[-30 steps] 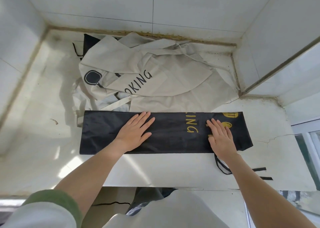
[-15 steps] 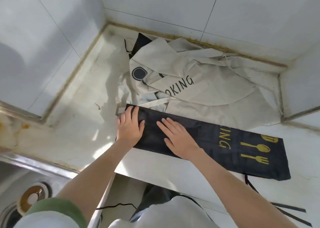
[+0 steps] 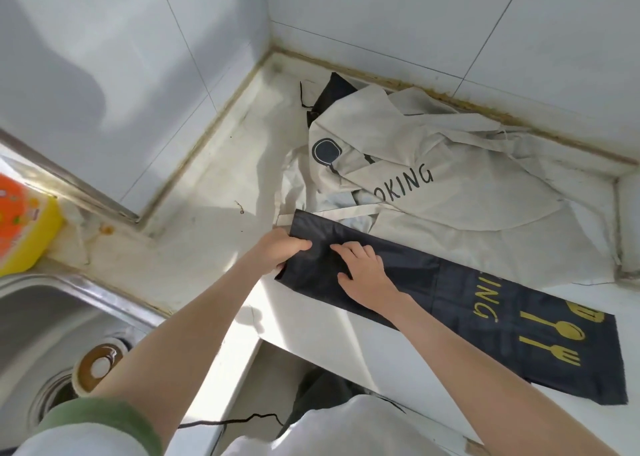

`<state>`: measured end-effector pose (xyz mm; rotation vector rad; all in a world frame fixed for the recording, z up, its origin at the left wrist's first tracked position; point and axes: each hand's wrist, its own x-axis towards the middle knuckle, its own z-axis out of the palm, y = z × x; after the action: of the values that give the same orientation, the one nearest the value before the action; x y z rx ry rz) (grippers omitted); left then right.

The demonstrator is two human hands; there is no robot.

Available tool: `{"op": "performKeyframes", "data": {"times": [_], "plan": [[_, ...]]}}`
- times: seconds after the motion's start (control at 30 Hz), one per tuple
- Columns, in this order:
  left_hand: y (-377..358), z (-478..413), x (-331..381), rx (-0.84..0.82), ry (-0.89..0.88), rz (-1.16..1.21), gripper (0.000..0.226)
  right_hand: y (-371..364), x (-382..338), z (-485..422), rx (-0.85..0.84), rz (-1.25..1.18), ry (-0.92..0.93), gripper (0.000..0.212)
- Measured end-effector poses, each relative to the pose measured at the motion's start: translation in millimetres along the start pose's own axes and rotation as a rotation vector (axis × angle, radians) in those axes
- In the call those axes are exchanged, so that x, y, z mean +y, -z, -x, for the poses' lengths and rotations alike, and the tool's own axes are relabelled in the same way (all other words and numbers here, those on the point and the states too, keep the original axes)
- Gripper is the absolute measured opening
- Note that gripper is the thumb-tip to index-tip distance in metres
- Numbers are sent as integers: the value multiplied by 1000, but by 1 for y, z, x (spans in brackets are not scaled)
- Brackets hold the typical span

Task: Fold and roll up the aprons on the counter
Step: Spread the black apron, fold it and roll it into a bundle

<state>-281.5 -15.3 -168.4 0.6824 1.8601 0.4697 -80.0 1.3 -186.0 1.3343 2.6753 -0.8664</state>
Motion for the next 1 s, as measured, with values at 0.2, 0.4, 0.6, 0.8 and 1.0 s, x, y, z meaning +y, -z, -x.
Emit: {"op": "performKeyframes", "data": {"times": [0.2, 0.4, 0.6, 0.8, 1.0], "plan": [[-7, 20, 21, 86, -290, -170, 37, 15, -19, -20, -60, -949, -368, 41], [-28, 40, 30, -304, -310, -93, 18, 38, -12, -18, -166, -1351, -468, 46], [-39, 36, 19, -111, -482, -266, 30, 32, -4, -9, 57, -1229, -586, 25], [-51, 24, -5, 72, -769, -640, 55, 19, 1, -1, 221, -842, -652, 31], [-64, 13, -22, 78, -843, -982, 64, 17, 4, 5, 112, -795, -668, 39]]}}
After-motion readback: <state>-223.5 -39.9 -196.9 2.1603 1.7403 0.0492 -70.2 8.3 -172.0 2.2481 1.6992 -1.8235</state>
